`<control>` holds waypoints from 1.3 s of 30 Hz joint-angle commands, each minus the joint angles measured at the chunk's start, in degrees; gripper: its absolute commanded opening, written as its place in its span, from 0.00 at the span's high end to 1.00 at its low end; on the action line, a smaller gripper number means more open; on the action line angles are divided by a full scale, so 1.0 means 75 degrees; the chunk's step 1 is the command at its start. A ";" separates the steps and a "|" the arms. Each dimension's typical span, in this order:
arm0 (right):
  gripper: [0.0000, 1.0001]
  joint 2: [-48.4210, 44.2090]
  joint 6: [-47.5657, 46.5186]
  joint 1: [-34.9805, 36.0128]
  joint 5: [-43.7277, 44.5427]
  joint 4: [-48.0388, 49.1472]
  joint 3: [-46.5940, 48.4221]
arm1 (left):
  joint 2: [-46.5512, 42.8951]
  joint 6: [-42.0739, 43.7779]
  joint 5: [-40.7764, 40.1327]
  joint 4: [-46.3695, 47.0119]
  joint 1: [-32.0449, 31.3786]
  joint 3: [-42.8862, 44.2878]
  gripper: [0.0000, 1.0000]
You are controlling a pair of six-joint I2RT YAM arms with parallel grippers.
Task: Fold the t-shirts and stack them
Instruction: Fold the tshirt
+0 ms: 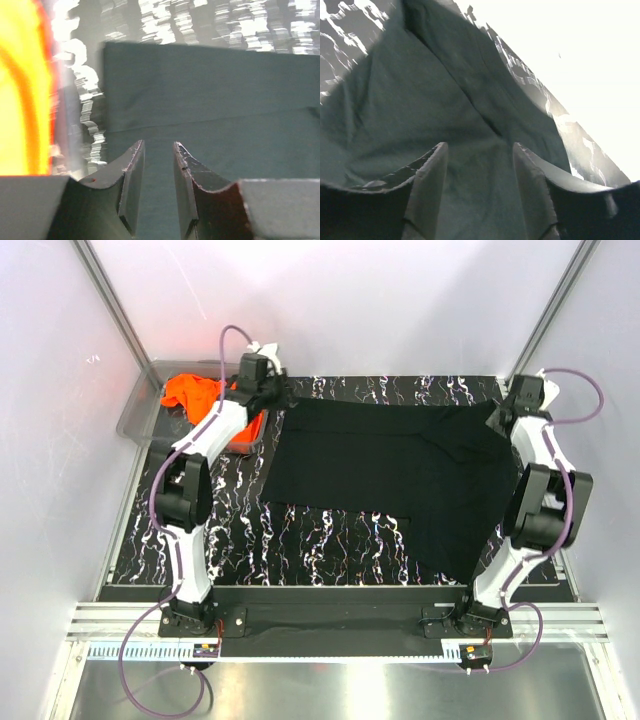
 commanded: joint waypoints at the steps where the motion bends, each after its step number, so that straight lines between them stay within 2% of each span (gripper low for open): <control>1: 0.35 0.0818 -0.0613 -0.0038 -0.0503 0.0048 0.1198 | -0.0301 -0.0260 -0.0050 0.0359 -0.0647 0.0331 0.66; 6: 0.30 0.2399 -0.0837 -0.0061 -0.1043 0.0048 0.3023 | 0.0636 -0.1114 -0.0178 0.0780 -0.1104 0.1080 0.68; 12: 0.27 0.3923 -0.0628 -0.0131 -0.1700 0.0036 0.4759 | 0.2043 -0.2006 -0.0565 0.1144 -0.1140 0.1925 0.69; 20: 0.28 0.5016 -0.0263 -0.0202 -0.1794 0.0048 0.5747 | 0.2817 -0.2616 -0.0730 0.1332 -0.0999 0.2301 0.69; 24: 0.34 0.5343 -0.0181 -0.0272 -0.1455 0.0048 0.6051 | 0.2864 -0.3049 -0.0765 0.1402 -0.0812 0.1962 0.69; 31: 0.41 0.5953 -0.0181 -0.0447 -0.1828 0.0060 0.6825 | 0.2982 -0.3601 -0.0601 0.1519 -0.0542 0.1551 0.70; 32: 0.46 0.6000 -0.0123 -0.0483 -0.1887 0.0060 0.6872 | 0.2982 -0.3647 -0.0601 0.1520 -0.0531 0.1481 0.71; 37: 0.50 0.6235 0.0253 -0.0565 -0.2228 0.0095 0.7118 | 0.3028 -0.3940 -0.0601 0.1461 -0.0449 0.1398 0.72; 39: 0.59 0.6293 0.0334 -0.0565 -0.2228 0.0107 0.7200 | 0.3099 -0.4022 -0.0566 0.1414 -0.0414 0.1422 0.72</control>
